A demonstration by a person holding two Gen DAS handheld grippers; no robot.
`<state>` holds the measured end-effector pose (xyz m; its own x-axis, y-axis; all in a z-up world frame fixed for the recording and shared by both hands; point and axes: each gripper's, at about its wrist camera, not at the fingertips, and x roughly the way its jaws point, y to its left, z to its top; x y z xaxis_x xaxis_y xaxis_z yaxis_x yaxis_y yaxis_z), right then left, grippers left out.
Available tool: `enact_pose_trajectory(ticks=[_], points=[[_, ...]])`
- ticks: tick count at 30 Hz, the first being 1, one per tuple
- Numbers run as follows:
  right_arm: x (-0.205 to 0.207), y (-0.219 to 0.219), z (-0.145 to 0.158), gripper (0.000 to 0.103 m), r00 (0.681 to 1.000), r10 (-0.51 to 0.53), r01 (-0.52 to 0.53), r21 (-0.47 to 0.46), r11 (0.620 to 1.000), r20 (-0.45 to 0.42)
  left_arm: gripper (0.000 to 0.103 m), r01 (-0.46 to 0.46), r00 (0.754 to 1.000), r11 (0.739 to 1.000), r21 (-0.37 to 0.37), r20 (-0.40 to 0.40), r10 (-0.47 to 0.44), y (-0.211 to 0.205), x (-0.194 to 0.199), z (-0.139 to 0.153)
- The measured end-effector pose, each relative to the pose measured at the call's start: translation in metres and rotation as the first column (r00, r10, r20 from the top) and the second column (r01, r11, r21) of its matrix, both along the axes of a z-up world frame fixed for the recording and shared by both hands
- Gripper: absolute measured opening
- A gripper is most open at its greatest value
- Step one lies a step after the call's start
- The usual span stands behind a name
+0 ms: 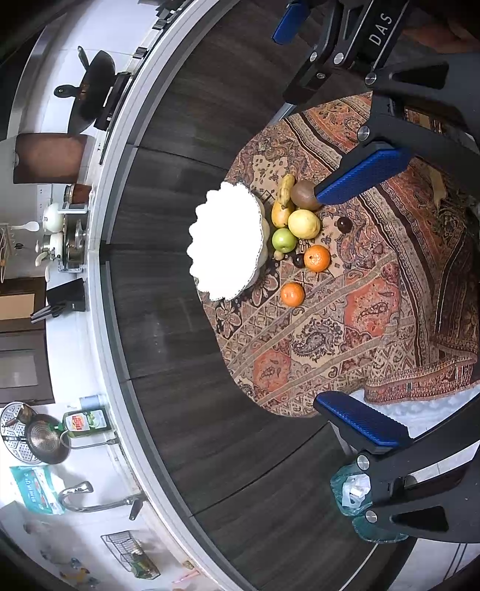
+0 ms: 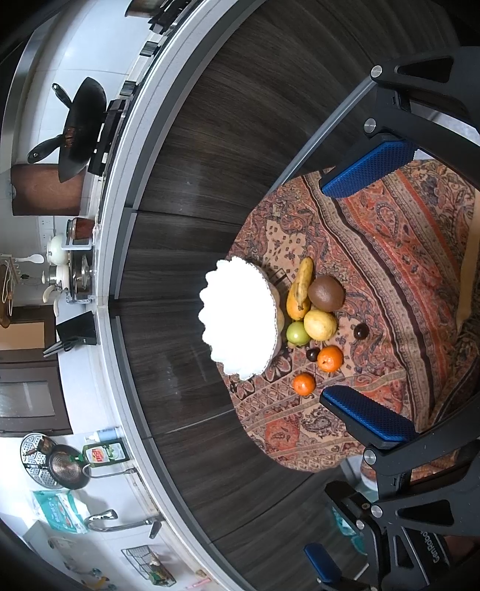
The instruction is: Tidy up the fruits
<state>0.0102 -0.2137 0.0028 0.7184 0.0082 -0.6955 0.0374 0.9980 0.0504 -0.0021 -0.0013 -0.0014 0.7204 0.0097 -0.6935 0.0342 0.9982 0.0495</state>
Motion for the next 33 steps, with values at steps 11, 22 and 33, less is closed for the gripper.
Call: enact_pose_trajectory(ticks=[11,22,33], points=[[-0.0001,0.0002,-0.0008,0.103,1.000,-0.001,0.001,0.002,1.000,-0.002,0.103,0.002,1.000,1.000,-0.001,-0.002,-0.002,0.0012,-0.0005,-0.0009],[-0.0002,0.0004,-0.0028,0.103,1.000,-0.002,0.002,0.002,1.000,-0.003,0.103,0.003,1.000,1.000,-0.003,-0.004,-0.003,0.0015,-0.0013,-0.0020],[0.0001,-0.0017,-0.0044,0.103,1.000,-0.002,0.002,0.005,1.000,-0.005,0.103,0.004,1.000,1.000,-0.002,-0.004,-0.004,0.0011,-0.0023,-0.0047]])
